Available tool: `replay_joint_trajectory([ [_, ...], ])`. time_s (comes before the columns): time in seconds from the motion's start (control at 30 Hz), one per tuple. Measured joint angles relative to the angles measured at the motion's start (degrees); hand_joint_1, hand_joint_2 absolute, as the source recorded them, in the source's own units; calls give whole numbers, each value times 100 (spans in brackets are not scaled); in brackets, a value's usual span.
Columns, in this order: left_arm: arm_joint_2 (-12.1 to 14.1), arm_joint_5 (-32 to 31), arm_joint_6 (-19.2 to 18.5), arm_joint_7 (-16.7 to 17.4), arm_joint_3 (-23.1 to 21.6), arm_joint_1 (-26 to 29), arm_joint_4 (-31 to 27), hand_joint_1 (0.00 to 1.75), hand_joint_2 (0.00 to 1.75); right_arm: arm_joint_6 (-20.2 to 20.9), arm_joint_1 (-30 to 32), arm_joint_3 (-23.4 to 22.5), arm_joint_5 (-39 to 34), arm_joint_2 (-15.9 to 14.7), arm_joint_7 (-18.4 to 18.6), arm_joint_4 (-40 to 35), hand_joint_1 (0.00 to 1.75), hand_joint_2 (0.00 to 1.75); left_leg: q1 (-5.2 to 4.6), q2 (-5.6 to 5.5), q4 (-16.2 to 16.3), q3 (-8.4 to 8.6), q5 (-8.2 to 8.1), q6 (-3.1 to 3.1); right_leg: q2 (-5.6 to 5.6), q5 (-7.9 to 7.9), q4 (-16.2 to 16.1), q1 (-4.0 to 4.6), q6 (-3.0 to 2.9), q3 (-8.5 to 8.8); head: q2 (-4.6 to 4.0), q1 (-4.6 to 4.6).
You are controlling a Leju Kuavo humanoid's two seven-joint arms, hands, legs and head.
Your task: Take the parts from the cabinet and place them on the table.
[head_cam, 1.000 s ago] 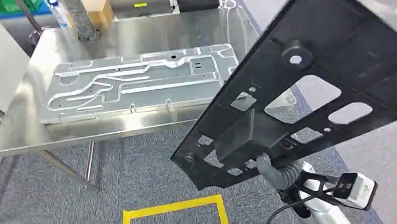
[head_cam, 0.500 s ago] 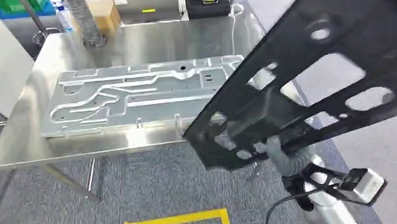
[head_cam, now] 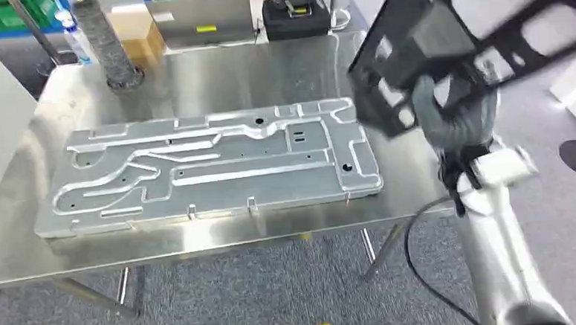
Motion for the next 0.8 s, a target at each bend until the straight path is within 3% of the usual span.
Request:
replay_joint_trajectory([
  [0.07, 9, -7, -2, -17, 0, -8, 0, 0, 175, -350, -455, 75, 781, 11, 252, 479, 175, 175, -24, -17, 13, -21, 12, 59, -8, -56, -26, -24, 59, 6, -2, 0],
  [0.1, 11, -18, -9, -24, 0, -34, 0, 0, 175, -486, -720, 177, 1201, 13, 403, 772, 175, 175, 12, -9, -49, 20, 28, 100, -4, -110, -21, -40, 99, 4, 0, 0],
  [0.13, 11, -24, -17, -37, -2, -56, 0, 0, 175, -554, -913, 275, 1547, 17, 554, 994, 175, 175, 10, -17, -82, 54, 16, 124, -25, -182, 110, -55, 106, -31, -2, 0],
  [0.17, 17, -50, -33, -48, -4, -74, 0, 0, 175, -603, -1131, 403, 1965, 42, 708, 1220, 175, 175, 12, -17, -94, 78, -7, 158, -27, -344, 457, -48, 118, -214, -2, 0],
  [0.23, 31, -85, -48, -59, -13, -106, 0, 0, 175, -567, -1540, 748, 2774, 83, 1034, 1818, 175, 175, 5, -19, -91, 114, -60, 185, -27, -653, 1398, -61, 151, -786, 0, 0],
  [0.27, 33, -109, -48, -61, -15, -127, 0, 0, 175, -467, -1717, 916, 3062, 87, 1176, 2090, 175, 175, 4, -29, -89, 135, -87, 182, -28, -692, 1732, -69, 163, -1037, 0, 0],
  [0.3, 33, -122, -46, -59, -28, -151, 0, 0, 175, -384, -1901, 1185, 3396, 87, 1291, 2476, 175, 175, 8, -49, -80, 167, -117, 176, -30, -563, 1814, -87, 177, -1184, -2, 0],
  [0.33, 31, -127, -46, -46, -42, -175, 0, 0, 175, -276, -2064, 1426, 3577, 87, 1333, 2816, 175, 175, 20, -80, -65, 203, -152, 161, -34, -295, 1591, -101, 180, -1167, -2, 0],
  [0.4, 15, -146, -46, -19, -61, -228, 0, 0, 175, -80, -2315, 1863, 3815, 90, 1372, 3419, 175, 175, 46, -148, -14, 282, -233, 122, -43, 388, 653, -112, 166, -854, -2, 0],
  [0.43, 0, -164, -42, -9, -66, -247, 0, 0, 175, 32, -2403, 2075, 3904, 100, 1390, 3713, 175, 175, 52, -195, -4, 287, -272, 96, -49, 577, 224, -115, 149, -726, -2, 0],
  [0.47, -7, -166, -35, -9, -68, -276, 0, 0, 175, 124, -2512, 2256, 3948, 118, 1392, 3976, 175, 175, 32, -219, 11, 280, -279, 64, -61, 520, 183, -56, 139, -659, -2, 0],
  [0.57, -39, -170, -26, 4, -70, -293, 2, 0, 175, 246, -2636, 2822, 4088, 157, 1427, 4704, 175, 175, 70, -298, -38, 264, -254, -21, -128, 457, 88, -20, 60, -615, -2, 0],
  [0.6, -46, -170, -26, 2, -70, -298, 2, 0, 175, 274, -2641, 2965, 4101, 157, 1449, 4894, 175, 175, 47, -323, -39, 264, -274, -58, -158, 476, 22, -70, 22, -571, -2, -2],
  [0.63, -50, -166, -20, 2, -70, -300, 2, 0, 175, 300, -2637, 3067, 4095, 157, 1460, 5034, 175, 175, 58, -256, 54, 244, -341, -91, -248, 483, -29, -76, -14, -524, -2, 0],
  [0.67, -61, -164, -20, 2, -70, -309, 2, 0, 175, 318, -2652, 3161, 4081, 157, 1503, 5187, 175, 175, 47, -173, 354, 94, -518, -118, -291, 466, -44, -69, -62, -492, -2, -2],
  [0.73, -70, -170, -24, 0, -72, -318, 2, 0, 175, 359, -2654, 3314, 4042, 83, 1595, 5436, 175, 175, 59, -105, 1284, -393, -901, -158, -396, 421, -44, -41, -114, -439, 0, 0],
  [0.77, -77, -175, -24, 0, -74, -315, 2, 0, 175, 377, -2651, 3382, 4025, 57, 1646, 5538, 175, 175, 59, -96, 1675, -620, -1013, -169, -429, 399, -44, -31, -110, -420, -2, -2],
  [0.8, -81, -175, -24, 0, -77, -313, 2, 0, 175, 379, -2645, 3442, 4009, 39, 1721, 5634, 175, 175, 60, -96, 1837, -745, -996, -176, -455, 379, -43, -29, -104, -397, -2, -2],
])
